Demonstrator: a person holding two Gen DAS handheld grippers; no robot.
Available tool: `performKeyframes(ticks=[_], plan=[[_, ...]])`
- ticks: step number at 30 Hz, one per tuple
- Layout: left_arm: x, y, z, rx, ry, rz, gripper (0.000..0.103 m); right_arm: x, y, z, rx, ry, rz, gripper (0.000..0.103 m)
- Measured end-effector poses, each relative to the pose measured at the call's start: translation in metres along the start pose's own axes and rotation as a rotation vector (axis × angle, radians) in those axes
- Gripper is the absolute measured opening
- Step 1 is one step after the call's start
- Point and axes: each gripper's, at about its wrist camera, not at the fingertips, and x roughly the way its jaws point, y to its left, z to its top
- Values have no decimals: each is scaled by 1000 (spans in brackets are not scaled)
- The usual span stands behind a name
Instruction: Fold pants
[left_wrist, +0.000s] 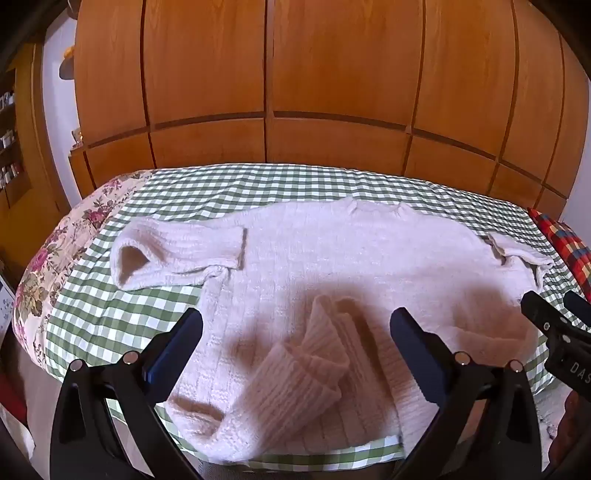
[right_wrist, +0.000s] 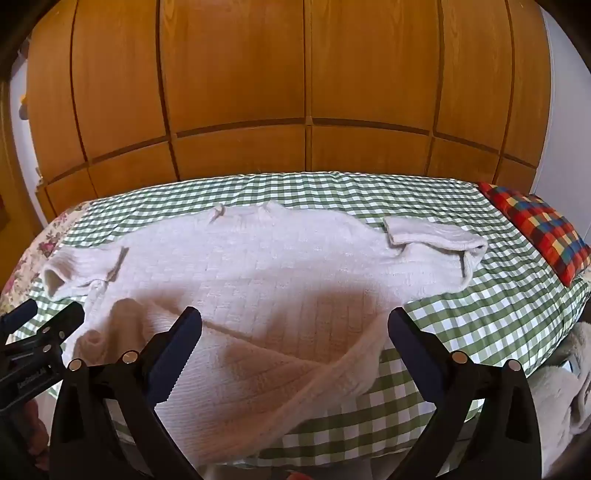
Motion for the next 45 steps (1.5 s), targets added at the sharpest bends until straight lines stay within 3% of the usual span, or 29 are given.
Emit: performKeyframes(ticks=[45], plan=[[13, 6, -7, -28, 51, 4, 101, 3, 0, -3, 1, 24, 15, 100]])
